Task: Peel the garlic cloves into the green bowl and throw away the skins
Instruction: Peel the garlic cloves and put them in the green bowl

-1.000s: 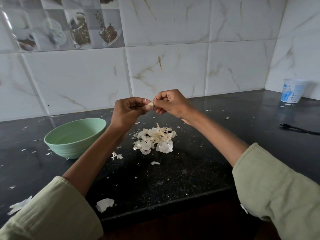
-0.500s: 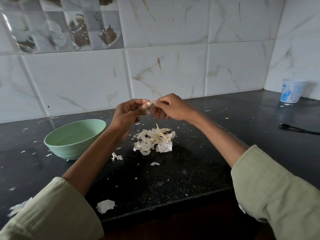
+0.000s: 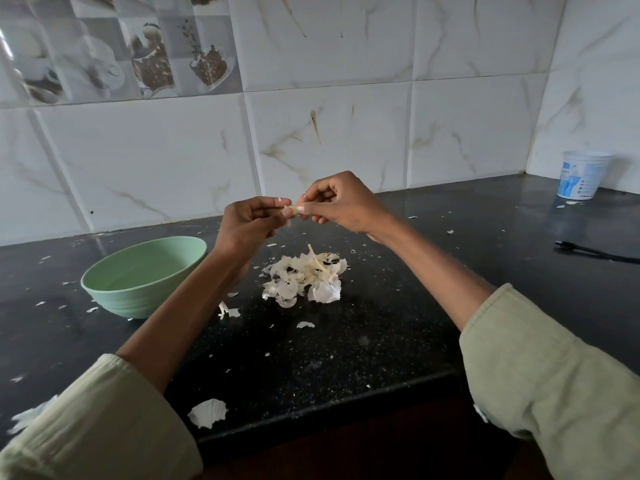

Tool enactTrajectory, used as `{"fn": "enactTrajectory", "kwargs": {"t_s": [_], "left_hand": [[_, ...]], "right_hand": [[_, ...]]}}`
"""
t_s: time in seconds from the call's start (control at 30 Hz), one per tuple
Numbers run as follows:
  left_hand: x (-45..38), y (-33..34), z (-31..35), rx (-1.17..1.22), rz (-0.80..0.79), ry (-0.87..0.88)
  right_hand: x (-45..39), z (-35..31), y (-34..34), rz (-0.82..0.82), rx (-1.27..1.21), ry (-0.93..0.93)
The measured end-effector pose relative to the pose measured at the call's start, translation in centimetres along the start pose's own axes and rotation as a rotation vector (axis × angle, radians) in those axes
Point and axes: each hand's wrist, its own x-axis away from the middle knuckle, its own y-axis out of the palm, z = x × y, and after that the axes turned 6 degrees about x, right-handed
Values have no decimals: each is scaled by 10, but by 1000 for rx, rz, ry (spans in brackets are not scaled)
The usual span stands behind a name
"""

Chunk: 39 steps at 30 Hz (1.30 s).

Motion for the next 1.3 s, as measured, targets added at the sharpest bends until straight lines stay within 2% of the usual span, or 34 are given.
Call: {"fn": "enactTrajectory", "kwargs": {"t_s": [0.27,0.4,0.57,0.8,1.03,1.3], "left_hand": [[1,0,2,-5,15,43],[2,2,3,5,23,57],[3,2,6,62,-44,13],[3,5,4,-71,-102,47],[2,3,4,-81,-113,144],[6,9,8,54,-130,166]], "right_hand": [[-2,1,5,19,-37,12],[-2,-1,9,-55,-214,60],[-4,2,9,-51,-378,110],[1,-3,14,-55,-289,7],[3,-8,19,-45,-262,43],[5,-10,17,-90,-549,148]]}}
